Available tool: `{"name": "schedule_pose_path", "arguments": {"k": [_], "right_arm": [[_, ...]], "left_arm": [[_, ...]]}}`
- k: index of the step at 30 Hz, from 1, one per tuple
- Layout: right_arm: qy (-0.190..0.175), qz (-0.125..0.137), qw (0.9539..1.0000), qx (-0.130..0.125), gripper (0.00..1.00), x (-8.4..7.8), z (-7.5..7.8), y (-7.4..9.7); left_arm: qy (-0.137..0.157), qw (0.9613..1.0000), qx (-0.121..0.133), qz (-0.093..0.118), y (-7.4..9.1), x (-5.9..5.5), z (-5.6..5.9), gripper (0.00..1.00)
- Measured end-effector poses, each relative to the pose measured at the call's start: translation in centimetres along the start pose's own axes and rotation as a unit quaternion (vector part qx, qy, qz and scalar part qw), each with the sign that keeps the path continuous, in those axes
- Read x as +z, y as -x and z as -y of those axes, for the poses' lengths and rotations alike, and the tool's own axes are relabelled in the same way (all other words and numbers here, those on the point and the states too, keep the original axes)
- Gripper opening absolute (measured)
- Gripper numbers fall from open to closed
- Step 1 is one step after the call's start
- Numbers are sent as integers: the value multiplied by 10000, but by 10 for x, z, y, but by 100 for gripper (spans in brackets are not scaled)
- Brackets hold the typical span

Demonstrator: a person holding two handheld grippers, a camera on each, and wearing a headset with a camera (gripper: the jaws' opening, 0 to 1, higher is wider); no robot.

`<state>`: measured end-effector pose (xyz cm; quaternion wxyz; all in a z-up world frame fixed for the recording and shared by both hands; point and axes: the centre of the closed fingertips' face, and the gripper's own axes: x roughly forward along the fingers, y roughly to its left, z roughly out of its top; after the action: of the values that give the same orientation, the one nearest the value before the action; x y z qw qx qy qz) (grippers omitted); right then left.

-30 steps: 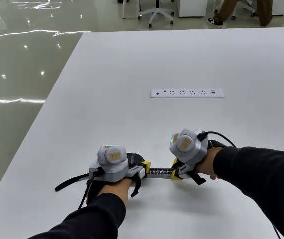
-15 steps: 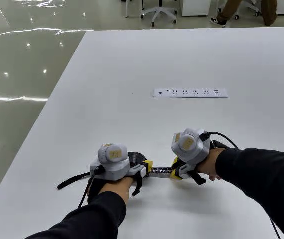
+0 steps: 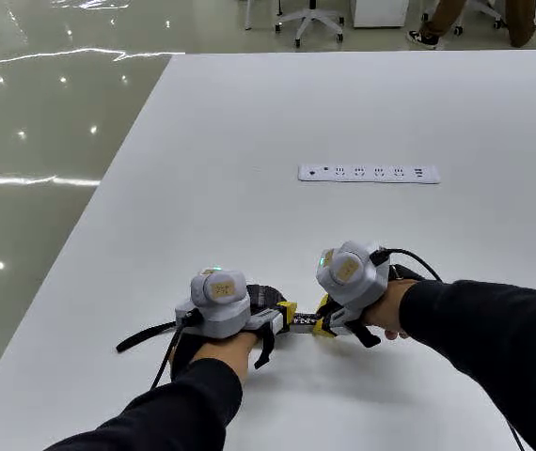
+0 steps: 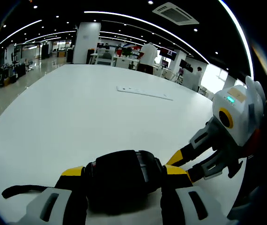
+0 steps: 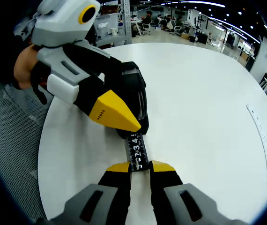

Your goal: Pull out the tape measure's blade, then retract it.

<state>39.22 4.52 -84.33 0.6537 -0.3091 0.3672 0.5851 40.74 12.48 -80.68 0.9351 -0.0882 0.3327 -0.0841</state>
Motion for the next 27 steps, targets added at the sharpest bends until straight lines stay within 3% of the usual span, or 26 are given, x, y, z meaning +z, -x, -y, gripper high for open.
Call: {"name": "schedule_pose_path", "arguments": {"k": [27], "right_arm": [[-18,211,9998,67,11,26,-6,-17]], "left_arm": [[27,9999,-162,-49,-1,-1,1,60]]}}
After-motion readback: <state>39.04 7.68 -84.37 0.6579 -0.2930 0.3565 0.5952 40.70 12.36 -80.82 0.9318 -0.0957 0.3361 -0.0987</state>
